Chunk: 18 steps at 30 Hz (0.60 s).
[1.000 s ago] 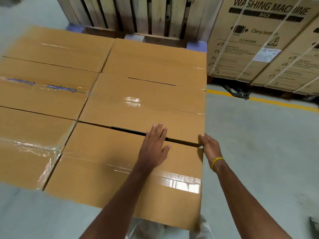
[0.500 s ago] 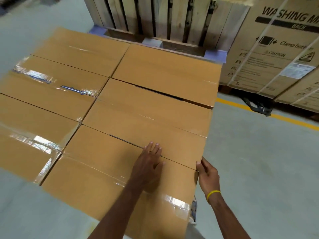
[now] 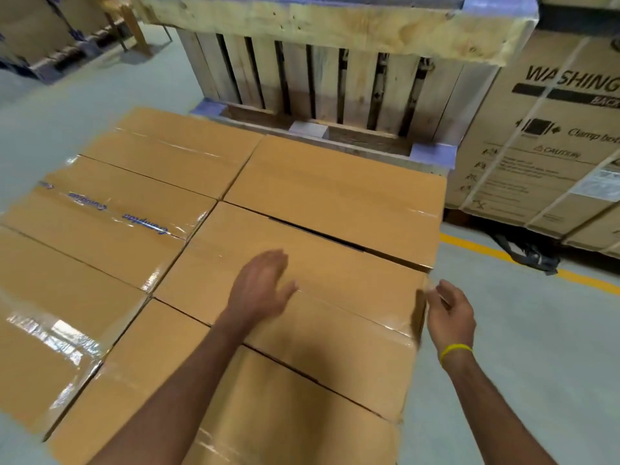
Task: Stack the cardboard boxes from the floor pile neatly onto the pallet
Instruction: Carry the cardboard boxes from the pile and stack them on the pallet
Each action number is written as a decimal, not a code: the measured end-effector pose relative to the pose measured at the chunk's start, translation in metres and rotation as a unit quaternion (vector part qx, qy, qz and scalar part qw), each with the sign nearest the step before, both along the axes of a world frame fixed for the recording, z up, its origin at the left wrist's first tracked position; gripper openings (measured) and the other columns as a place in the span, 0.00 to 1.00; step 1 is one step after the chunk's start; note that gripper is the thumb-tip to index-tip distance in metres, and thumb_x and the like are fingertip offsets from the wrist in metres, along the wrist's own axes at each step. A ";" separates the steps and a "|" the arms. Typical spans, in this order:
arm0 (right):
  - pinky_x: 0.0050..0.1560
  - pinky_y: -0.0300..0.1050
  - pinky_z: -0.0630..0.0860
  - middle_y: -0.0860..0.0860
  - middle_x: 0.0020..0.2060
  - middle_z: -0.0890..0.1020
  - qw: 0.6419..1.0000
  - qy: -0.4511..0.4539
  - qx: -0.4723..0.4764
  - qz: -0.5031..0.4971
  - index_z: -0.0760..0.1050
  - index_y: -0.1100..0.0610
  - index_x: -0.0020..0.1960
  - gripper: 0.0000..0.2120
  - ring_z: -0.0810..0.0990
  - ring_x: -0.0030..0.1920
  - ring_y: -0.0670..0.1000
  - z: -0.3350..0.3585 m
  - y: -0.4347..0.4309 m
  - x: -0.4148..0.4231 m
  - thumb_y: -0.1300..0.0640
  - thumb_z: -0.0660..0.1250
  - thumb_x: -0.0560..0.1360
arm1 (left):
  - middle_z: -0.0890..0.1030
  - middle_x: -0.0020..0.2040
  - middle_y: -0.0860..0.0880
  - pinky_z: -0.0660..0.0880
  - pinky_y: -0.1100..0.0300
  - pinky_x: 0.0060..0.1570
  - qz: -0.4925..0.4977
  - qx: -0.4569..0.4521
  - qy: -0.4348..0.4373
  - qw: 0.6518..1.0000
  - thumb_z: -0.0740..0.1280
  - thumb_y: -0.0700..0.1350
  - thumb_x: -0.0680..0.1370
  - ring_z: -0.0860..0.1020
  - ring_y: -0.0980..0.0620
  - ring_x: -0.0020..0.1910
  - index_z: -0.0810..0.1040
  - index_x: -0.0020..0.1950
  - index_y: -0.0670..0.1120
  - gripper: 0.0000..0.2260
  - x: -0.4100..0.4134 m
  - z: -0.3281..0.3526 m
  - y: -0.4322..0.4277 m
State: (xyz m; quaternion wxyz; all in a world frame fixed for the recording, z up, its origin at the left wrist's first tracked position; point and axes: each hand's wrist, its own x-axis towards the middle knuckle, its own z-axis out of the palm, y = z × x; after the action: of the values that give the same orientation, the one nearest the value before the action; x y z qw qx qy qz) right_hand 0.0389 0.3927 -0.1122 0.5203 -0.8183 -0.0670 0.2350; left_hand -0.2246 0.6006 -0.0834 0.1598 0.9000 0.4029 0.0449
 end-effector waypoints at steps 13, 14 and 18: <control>0.59 0.41 0.69 0.60 0.51 0.86 0.996 -0.054 -0.059 -0.023 0.84 0.61 0.56 0.13 0.81 0.56 0.63 -0.023 0.058 0.054 0.54 0.67 0.79 | 0.51 0.85 0.44 0.42 0.51 0.81 -0.046 -0.090 0.106 0.989 0.59 0.64 0.83 0.50 0.45 0.84 0.52 0.85 0.41 0.39 0.099 -0.029 0.090; 0.55 0.38 0.67 0.60 0.49 0.86 0.996 -0.064 -0.062 -0.022 0.85 0.61 0.55 0.12 0.81 0.54 0.62 -0.025 0.055 0.052 0.55 0.67 0.79 | 0.52 0.85 0.44 0.42 0.52 0.81 -0.042 -0.089 0.098 0.990 0.61 0.63 0.83 0.50 0.45 0.84 0.54 0.85 0.41 0.39 0.097 -0.030 0.089; 0.55 0.40 0.70 0.57 0.45 0.86 0.994 -0.083 -0.052 -0.048 0.85 0.58 0.55 0.11 0.82 0.51 0.59 -0.033 0.050 0.044 0.54 0.68 0.79 | 0.54 0.85 0.43 0.45 0.51 0.82 -0.060 -0.082 0.100 0.990 0.63 0.64 0.82 0.51 0.45 0.84 0.56 0.84 0.41 0.39 0.088 -0.040 0.092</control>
State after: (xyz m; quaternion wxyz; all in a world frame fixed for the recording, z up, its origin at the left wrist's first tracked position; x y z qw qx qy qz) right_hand 0.0827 0.4424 -0.1455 0.4804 -0.8631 -0.0586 0.1445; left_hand -0.1367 0.6931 -0.1233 0.1946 0.9062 0.3647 -0.0886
